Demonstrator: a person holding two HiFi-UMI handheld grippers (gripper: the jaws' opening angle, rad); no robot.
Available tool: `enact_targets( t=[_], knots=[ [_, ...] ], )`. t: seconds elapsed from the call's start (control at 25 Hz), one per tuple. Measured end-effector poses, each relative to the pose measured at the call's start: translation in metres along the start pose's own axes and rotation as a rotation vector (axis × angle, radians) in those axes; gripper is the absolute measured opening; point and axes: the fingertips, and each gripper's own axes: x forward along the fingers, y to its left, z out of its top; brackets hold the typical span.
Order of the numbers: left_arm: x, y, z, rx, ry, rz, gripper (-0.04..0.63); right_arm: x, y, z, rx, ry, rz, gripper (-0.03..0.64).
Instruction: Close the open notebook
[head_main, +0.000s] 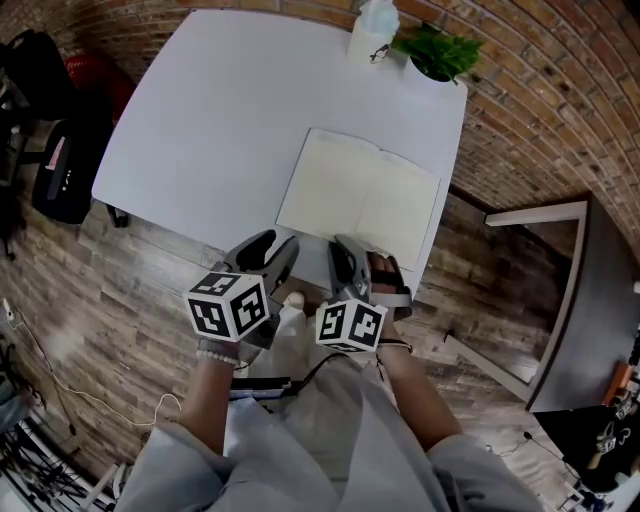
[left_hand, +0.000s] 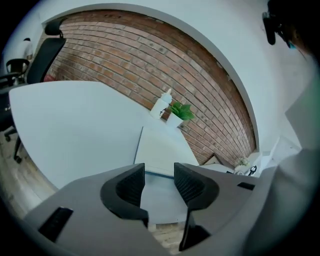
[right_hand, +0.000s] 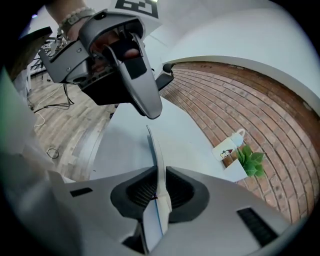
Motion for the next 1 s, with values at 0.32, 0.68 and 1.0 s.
enact_targets(
  t=[0.32, 0.68, 1.0],
  knots=[
    [0.017, 0.009, -0.012, -0.240, 0.002, -0.050, 0.195, -0.001, 0.000, 0.001, 0.016, -0.005, 0.000, 0.074],
    [0.031, 0.019, -0.013, -0.395, -0.011, -0.062, 0.196, -0.002, -0.001, 0.000, 0.023, -0.007, 0.004, 0.074],
    [0.029, 0.029, -0.010, -0.430, -0.056, -0.034, 0.084, 0.003, 0.001, -0.005, 0.026, -0.005, 0.021, 0.074]
  ],
)
